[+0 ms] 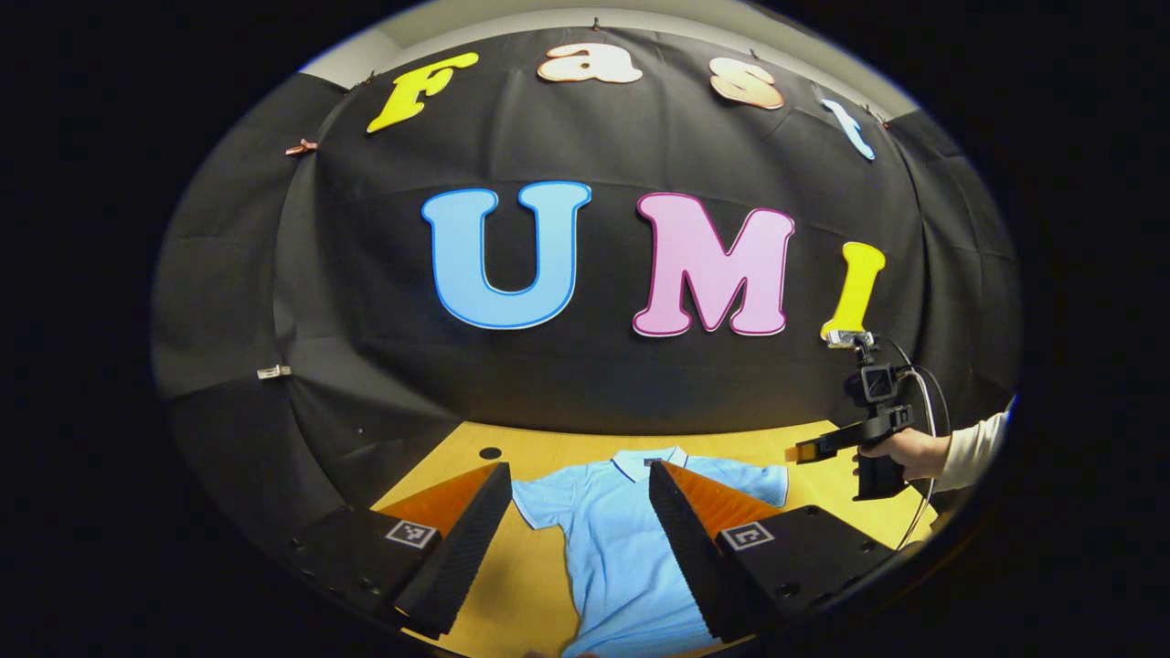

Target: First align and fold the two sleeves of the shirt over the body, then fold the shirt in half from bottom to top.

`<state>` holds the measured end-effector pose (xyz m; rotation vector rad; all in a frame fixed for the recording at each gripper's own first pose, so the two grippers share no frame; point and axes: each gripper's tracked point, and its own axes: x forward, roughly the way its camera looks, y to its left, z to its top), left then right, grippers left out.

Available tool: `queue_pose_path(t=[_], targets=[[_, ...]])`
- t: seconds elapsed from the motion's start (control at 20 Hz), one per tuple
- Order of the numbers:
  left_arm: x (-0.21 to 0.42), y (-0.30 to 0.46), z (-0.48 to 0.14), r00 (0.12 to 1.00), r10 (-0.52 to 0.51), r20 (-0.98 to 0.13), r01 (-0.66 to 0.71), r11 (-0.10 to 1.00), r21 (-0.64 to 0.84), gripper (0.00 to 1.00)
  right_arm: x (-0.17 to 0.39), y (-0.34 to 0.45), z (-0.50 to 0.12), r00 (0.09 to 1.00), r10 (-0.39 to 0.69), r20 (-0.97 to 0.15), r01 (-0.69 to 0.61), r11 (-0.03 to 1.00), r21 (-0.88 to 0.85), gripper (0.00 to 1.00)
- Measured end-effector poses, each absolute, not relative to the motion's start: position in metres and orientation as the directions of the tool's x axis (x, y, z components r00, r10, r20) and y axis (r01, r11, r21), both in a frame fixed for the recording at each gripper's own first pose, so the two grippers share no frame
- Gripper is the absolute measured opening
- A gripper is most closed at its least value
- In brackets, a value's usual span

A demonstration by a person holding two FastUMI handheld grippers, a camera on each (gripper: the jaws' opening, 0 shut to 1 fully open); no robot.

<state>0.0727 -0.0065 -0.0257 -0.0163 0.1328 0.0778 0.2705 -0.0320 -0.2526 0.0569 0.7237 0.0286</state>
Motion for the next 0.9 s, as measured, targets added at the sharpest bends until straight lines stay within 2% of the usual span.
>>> queue_pose_path(t=[0.55,0.7,0.8,0.9], targets=[[0.109,0.005,-0.063,0.971,0.101,-0.216,-0.109,0.994,-0.023,0.97,0.346,-0.069,-0.366,0.621,-0.052,-0.782,0.131,0.991,0.039,0.97],[0.116,0.005,-0.072,0.967,0.098,-0.233,-0.108,0.994,-0.032,0.97,0.344,-0.066,-0.382,0.585,-0.035,-0.81,0.142,0.988,0.06,0.98],[0.119,0.007,-0.076,0.967,0.097,-0.237,-0.11,0.993,-0.041,0.97,0.349,-0.063,-0.384,0.602,-0.025,-0.798,0.12,0.991,0.06,0.96],[0.122,0.006,-0.08,0.966,0.094,-0.239,-0.109,0.993,-0.051,0.97,0.351,-0.061,-0.384,0.602,-0.031,-0.798,0.133,0.989,0.063,0.83]])
